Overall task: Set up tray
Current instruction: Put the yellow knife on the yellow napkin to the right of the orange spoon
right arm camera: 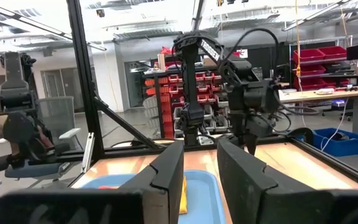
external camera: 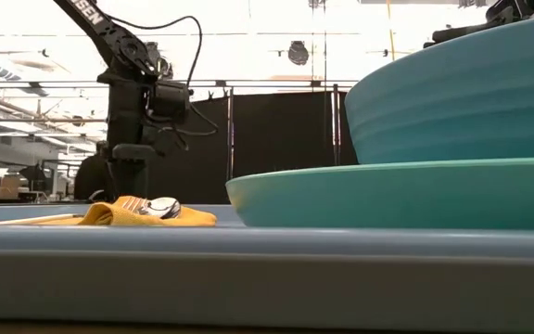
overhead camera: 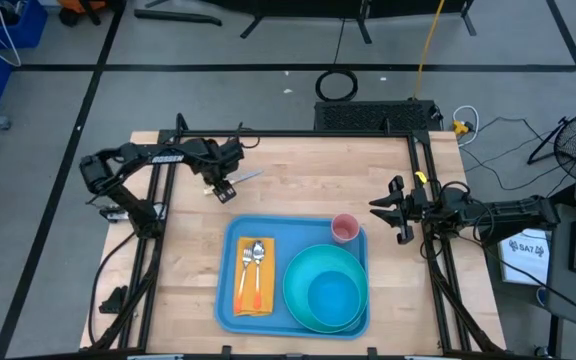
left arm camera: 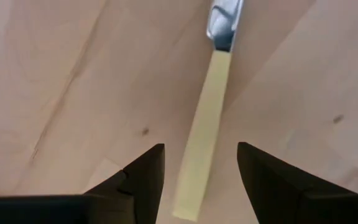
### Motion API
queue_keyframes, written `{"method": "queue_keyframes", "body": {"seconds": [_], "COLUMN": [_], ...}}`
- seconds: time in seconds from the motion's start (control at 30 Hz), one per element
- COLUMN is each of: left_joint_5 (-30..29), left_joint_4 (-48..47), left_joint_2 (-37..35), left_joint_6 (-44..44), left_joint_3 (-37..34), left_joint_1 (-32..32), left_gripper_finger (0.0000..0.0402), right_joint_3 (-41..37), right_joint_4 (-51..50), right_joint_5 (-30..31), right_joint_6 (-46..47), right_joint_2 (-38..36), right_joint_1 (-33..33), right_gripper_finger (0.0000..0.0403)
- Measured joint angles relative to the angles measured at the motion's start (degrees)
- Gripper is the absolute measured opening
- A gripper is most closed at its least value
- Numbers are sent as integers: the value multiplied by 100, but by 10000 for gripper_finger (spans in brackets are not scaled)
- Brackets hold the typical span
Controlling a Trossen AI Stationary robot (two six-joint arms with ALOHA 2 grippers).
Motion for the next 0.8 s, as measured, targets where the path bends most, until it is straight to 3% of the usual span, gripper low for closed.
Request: {"method": "queue_keyframes", "body": {"seconds": [0.37,0.5,0.67,0.8], "left_joint_5": [620,621,711,710], "left_joint_4": [29,35,71,118], "left_joint_2": [930,1014,816,674], "left_joint_6": [211,149,135,-1], "left_joint_3": [61,76,12,-4], "left_joint_1": [61,18,40,40], "left_gripper_finger": [201,161,68,66], "right_joint_3": [-2,0,-1,0], "right_joint_4": [-1,-4,-4,-4], "right_joint_5": [0,1,0,0], "right_joint_6": [0,0,0,0], "right_joint_2": [0,0,0,2], "right_joint_1": [0,0,2,0], "right_gripper_finger": [89,89,89,89]}}
